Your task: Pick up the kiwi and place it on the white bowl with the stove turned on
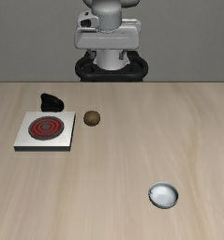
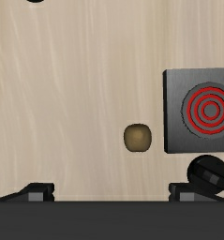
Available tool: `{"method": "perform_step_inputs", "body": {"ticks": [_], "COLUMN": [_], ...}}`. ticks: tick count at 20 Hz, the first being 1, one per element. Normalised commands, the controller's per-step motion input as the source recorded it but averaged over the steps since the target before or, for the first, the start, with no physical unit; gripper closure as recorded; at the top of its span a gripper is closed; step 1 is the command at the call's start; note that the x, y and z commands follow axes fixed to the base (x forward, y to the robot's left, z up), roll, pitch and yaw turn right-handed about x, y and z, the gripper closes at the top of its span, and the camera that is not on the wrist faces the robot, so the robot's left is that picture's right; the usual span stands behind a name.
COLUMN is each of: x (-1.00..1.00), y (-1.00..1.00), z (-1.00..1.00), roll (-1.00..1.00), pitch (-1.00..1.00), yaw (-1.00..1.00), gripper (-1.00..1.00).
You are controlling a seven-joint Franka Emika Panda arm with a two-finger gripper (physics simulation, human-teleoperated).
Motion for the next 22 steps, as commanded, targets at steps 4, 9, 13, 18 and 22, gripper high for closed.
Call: {"method": "perform_step_inputs", "body": {"ticks": [4,9,13,18,22], "x": [0.00,0.00,0.00,0.00,0.00], "y": [-1.00,0.00,0.00,0.00,0.00], "z": [0.00,-0.60,-1.00,-1.00,-1.00], "roll": [0.00,0.00,0.00,0.00,0.00], "pitch": [0.00,0.00,0.00,0.00,0.00], "yaw": [0.00,0.00,0.00,0.00,0.00], "gripper": [-1.00,-1.00,-1.00,-1.00,-1.00]}}
